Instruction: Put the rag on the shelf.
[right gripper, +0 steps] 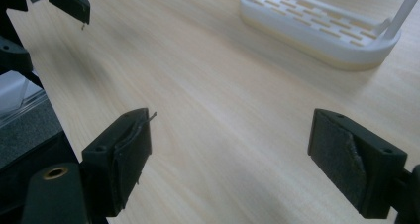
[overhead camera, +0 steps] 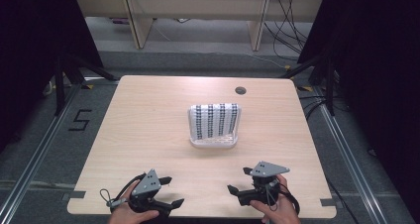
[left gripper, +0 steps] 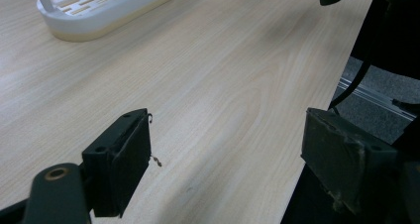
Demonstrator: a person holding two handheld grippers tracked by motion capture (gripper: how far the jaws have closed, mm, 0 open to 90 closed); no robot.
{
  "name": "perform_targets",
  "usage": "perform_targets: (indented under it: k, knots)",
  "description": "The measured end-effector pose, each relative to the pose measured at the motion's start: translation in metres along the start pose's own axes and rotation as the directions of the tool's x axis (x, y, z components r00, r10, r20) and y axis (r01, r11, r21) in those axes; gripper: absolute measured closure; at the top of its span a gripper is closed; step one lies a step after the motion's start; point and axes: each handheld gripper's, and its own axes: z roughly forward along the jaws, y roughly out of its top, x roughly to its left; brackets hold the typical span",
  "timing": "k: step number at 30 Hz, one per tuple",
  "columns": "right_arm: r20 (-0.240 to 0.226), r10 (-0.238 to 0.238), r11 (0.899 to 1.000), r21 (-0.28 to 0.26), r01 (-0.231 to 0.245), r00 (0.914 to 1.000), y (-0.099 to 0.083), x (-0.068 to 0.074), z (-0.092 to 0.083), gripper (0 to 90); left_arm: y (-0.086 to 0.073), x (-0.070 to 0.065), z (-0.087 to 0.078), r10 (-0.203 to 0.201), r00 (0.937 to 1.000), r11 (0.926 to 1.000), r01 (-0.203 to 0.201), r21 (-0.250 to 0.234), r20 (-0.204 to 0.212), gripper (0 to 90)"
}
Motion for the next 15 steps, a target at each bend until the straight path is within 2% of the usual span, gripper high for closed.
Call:
perform_targets:
  k: [1, 2, 3, 4, 5, 7, 11, 13, 14, 15]
  knots:
    - [-0.011, 0.034, 0.999, 0.018, -0.034, 0.9994, -0.0022, 0.0032, 0.0002, 18.1, -0.0004, 0.0006, 0.0, -0.004, 1.0, 1.0, 0.004, -0.008, 0.0, 18.8]
    - [-0.001, 0.001, 1.0, 0.01, -0.001, 1.0, -0.0039, 0.001, 0.0013, 18.1, -0.0002, 0.0019, -0.0015, 0.001, 1.0, 1.0, -0.001, 0.008, -0.01, 18.8]
    - [-0.009, 0.003, 1.0, 0.018, -0.003, 1.0, -0.0051, 0.0016, 0.002, 18.1, -0.0012, 0.0034, -0.0003, -0.007, 0.9999, 0.9999, 0.007, -0.008, -0.01, 18.8]
    - [0.004, -0.015, 1.0, 0.014, 0.015, 0.9999, -0.0062, 0.001, 0.0024, 18.1, -0.0013, 0.0048, -0.001, -0.003, 0.9999, 1.0, 0.003, 0.003, -0.012, 18.8]
    - [0.0, -0.018, 1.0, 0.016, 0.018, 0.9998, -0.0063, 0.0008, 0.0027, 18.1, -0.0019, 0.0052, -0.001, -0.019, 0.9997, 0.9998, 0.019, 0.002, -0.019, 18.8]
    - [0.004, 0.001, 1.0, 0.02, -0.001, 1.0, -0.0067, 0.0015, 0.0021, 18.1, -0.0031, 0.0069, -0.0005, -0.024, 0.9995, 0.9997, 0.024, 0.0, -0.021, 18.8]
    - [-0.004, -0.018, 1.0, 0.014, 0.018, 0.9998, -0.0066, 0.0003, 0.0035, 18.1, -0.0034, 0.008, -0.0006, -0.022, 0.9994, 0.9997, 0.022, 0.008, -0.027, 18.8]
    - [-0.006, -0.004, 1.0, 0.015, 0.004, 1.0, -0.0071, 0.0004, 0.0037, 18.1, -0.0035, 0.0075, 0.0, -0.019, 0.9995, 0.9998, 0.019, 0.009, -0.025, 18.8]
    - [-0.01, -0.013, 1.0, 0.013, 0.013, 0.9999, -0.007, -0.0002, 0.004, 18.1, -0.0037, 0.0077, 0.0002, -0.009, 0.9995, 0.9999, 0.009, 0.011, -0.031, 18.8]
    - [-0.006, -0.012, 1.0, 0.014, 0.013, 0.9999, -0.007, -0.0004, 0.0037, 18.1, -0.0039, 0.0068, 0.0009, -0.016, 0.9996, 0.9999, 0.016, 0.006, -0.025, 18.8]
